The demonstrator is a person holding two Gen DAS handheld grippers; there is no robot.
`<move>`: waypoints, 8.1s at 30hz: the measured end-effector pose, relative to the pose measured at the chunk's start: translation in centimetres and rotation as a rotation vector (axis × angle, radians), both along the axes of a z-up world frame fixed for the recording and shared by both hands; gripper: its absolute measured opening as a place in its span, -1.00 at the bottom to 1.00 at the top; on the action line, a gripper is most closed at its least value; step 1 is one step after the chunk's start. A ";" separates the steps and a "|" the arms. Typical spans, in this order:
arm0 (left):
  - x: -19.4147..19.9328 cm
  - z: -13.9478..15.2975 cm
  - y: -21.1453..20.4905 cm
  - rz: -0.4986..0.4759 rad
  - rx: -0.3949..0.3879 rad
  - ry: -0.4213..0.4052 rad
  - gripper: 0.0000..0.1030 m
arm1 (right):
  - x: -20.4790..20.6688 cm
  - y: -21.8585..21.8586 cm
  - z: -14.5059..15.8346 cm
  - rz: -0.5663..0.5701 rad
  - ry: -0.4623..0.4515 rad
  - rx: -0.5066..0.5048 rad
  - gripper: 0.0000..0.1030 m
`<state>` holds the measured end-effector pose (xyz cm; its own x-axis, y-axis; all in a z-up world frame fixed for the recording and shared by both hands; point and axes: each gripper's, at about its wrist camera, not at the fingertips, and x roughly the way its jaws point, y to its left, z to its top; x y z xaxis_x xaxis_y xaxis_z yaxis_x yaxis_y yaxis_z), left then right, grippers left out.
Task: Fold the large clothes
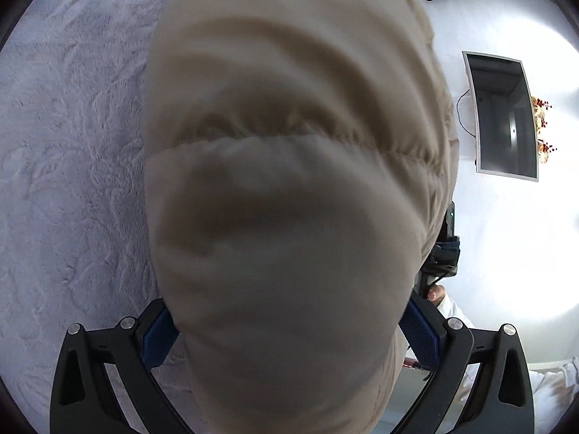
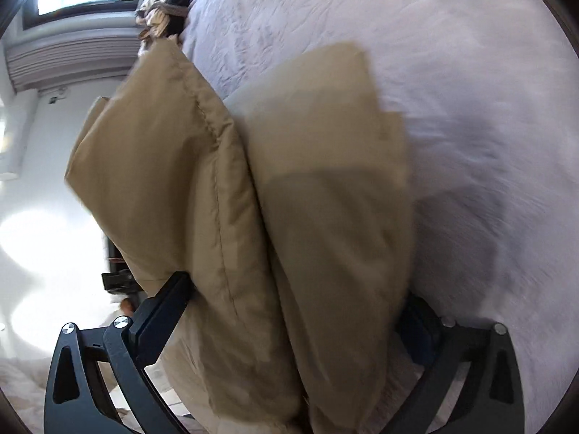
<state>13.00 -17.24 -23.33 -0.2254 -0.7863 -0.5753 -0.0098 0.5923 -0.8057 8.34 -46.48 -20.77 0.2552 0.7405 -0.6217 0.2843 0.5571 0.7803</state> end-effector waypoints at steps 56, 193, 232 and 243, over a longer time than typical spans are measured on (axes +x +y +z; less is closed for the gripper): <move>16.8 1.3 27.1 0.328 0.053 -0.148 0.94 | 13.3 23.0 -2.1 0.029 -0.033 0.040 0.18; -3.6 23.1 24.8 0.306 0.827 -0.654 0.99 | -2.7 36.7 22.1 -0.054 -0.147 -0.845 0.83; -8.2 26.3 23.8 0.336 0.883 -0.675 0.99 | -7.1 37.3 26.5 -0.071 -0.246 -0.945 0.99; -8.5 26.2 24.2 0.342 0.886 -0.671 0.99 | -7.2 38.1 26.8 -0.066 -0.251 -0.951 0.99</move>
